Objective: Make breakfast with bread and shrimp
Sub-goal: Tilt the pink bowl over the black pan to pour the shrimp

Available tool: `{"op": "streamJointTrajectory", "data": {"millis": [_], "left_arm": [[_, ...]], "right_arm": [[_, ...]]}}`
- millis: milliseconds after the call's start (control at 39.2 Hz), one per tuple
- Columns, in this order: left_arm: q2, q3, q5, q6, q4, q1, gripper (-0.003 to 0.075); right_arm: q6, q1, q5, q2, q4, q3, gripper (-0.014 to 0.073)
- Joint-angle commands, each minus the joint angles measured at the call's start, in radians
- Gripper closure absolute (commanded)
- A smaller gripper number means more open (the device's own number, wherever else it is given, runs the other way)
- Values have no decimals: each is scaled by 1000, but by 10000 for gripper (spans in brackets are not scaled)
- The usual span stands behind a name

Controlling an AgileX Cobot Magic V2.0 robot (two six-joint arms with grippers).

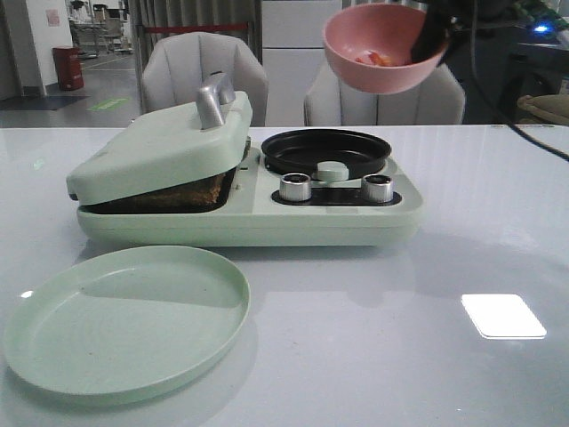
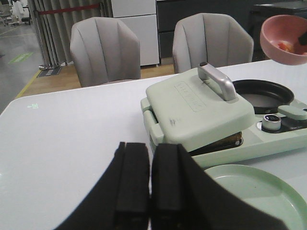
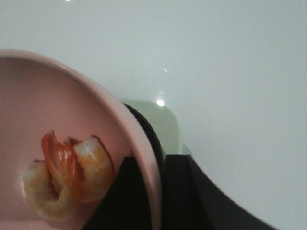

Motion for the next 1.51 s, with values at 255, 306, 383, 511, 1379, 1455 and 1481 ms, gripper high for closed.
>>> {"op": "streamJointTrajectory", "data": {"millis": [255,306,383,511,1379,1455,1481], "left_arm": [[13,-26,-79,-12,-7,-5,606],[13,-26,-79,-12,-7,-5,606],[13,-26,-79,-12,-7,-5,606],[13,-26,-79,-12,-7,-5,606],[13,-26,-79,-12,-7,-5,606],[13,-26,-79,-12,-7,-5,606],[13,-26,-79,-12,-7,-5,606]], "right_arm": [[-209,130,-641,27,15,18,456],[-210,140,-739,38,-8,51,456],[-210,153,-918,51,-62,108,456],[-210,154,-1122,62,-214,200,456],[-486,143,-1520,139,-19,302,458],[-336,137,-1495,131,165,295,458],[-297,133,-1473,123,206,295,458]]}}
